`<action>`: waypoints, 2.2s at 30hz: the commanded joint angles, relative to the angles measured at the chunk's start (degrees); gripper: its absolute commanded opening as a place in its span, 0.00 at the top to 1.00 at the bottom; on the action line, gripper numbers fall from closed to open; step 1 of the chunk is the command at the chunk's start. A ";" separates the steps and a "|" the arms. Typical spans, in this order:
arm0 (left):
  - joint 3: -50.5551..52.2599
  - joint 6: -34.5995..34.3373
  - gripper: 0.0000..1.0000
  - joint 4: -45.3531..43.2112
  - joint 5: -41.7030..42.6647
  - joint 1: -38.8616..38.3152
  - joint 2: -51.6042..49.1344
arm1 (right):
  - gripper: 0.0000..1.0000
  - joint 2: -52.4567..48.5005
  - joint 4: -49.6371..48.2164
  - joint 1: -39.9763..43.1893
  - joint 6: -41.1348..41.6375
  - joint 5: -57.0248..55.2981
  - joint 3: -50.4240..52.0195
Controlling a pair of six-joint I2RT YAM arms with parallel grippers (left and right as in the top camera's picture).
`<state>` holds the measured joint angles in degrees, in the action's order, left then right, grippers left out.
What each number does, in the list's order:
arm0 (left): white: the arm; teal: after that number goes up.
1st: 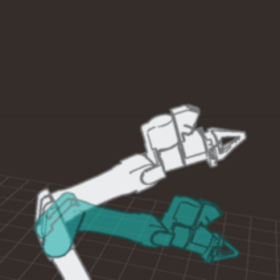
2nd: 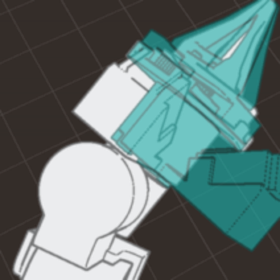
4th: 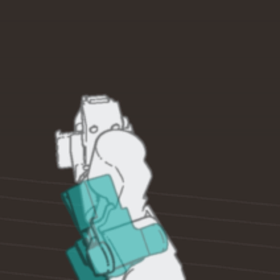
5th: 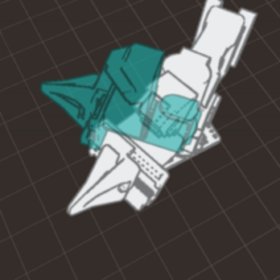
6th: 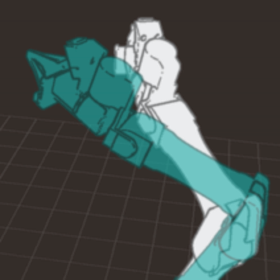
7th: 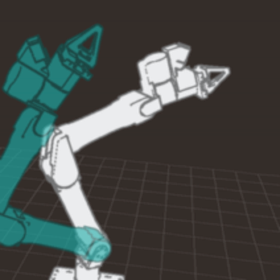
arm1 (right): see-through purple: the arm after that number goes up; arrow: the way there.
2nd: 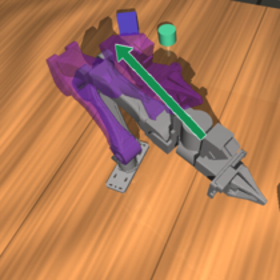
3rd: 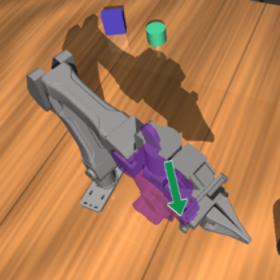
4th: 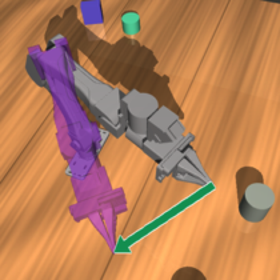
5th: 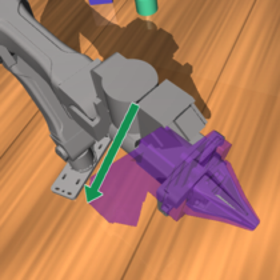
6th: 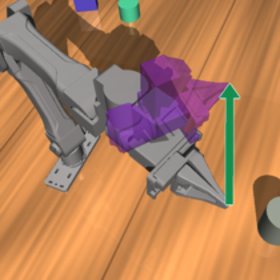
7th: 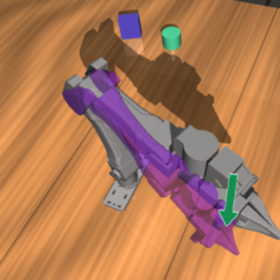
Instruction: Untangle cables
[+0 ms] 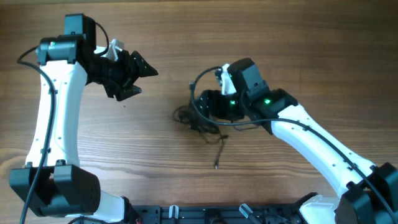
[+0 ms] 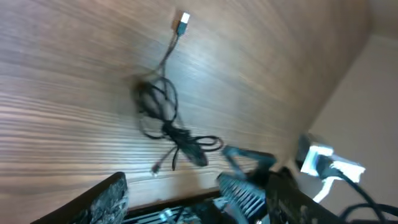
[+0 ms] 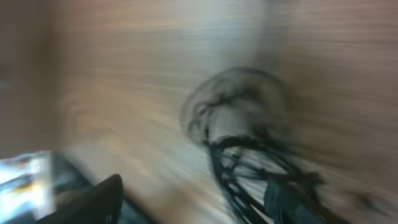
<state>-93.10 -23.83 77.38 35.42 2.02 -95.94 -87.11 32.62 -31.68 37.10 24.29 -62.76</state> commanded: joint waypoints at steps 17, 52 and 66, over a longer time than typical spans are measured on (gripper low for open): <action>-0.66 -10.05 0.24 2.19 -21.33 -9.57 0.26 | 0.64 -6.27 9.77 -0.46 -28.87 -6.82 5.33; -0.66 3.72 0.96 -0.44 21.16 7.98 0.76 | 0.53 -5.25 7.52 5.46 -7.08 -2.01 -6.93; -0.66 5.44 0.96 3.37 21.75 3.87 0.76 | 0.44 -10.49 -24.15 -3.45 15.54 13.42 -6.12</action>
<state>-93.08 -19.35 80.18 55.83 5.96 -95.94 -94.76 9.76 -34.85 44.66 39.83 -69.12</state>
